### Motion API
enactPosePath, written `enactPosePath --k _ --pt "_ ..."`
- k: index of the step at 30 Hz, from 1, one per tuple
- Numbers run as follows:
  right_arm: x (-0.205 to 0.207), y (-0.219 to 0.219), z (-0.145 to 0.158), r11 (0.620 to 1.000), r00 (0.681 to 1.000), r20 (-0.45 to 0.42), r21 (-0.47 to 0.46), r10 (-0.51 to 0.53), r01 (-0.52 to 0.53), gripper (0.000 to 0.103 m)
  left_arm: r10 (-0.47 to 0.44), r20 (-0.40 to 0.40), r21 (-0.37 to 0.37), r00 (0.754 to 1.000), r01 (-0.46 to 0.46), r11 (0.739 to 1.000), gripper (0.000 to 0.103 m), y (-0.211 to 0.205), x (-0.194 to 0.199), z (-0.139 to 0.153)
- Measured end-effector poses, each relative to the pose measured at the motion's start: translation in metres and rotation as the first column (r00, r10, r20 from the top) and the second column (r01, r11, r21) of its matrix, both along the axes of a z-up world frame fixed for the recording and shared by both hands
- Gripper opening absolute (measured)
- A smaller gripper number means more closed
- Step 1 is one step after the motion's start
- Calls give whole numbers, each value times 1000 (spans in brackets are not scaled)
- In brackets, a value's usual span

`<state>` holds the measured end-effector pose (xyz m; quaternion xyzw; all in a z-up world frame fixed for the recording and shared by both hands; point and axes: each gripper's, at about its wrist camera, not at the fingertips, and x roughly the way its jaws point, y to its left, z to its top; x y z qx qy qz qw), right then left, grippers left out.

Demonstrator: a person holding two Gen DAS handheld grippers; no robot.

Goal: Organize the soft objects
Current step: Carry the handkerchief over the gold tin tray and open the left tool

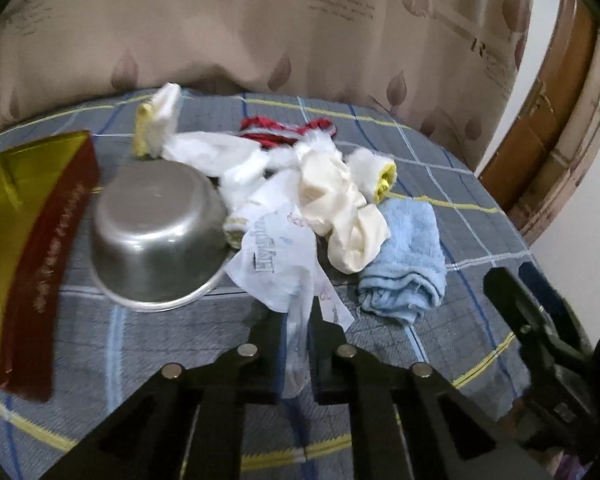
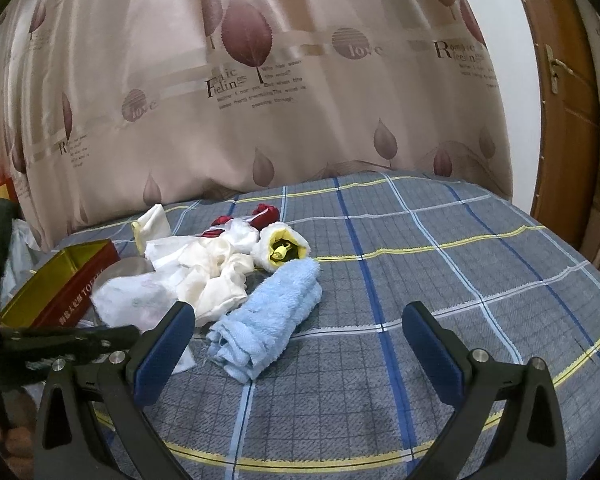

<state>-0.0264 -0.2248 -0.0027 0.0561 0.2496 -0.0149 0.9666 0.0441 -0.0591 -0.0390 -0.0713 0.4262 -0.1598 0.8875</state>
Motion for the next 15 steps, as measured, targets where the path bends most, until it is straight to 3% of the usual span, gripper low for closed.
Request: enactPosePath --k 15 --pt "0 5 -1 999 1000 -1 -42 -3 3 103 143 73 83 987 -149 985 8 47 -35 47"
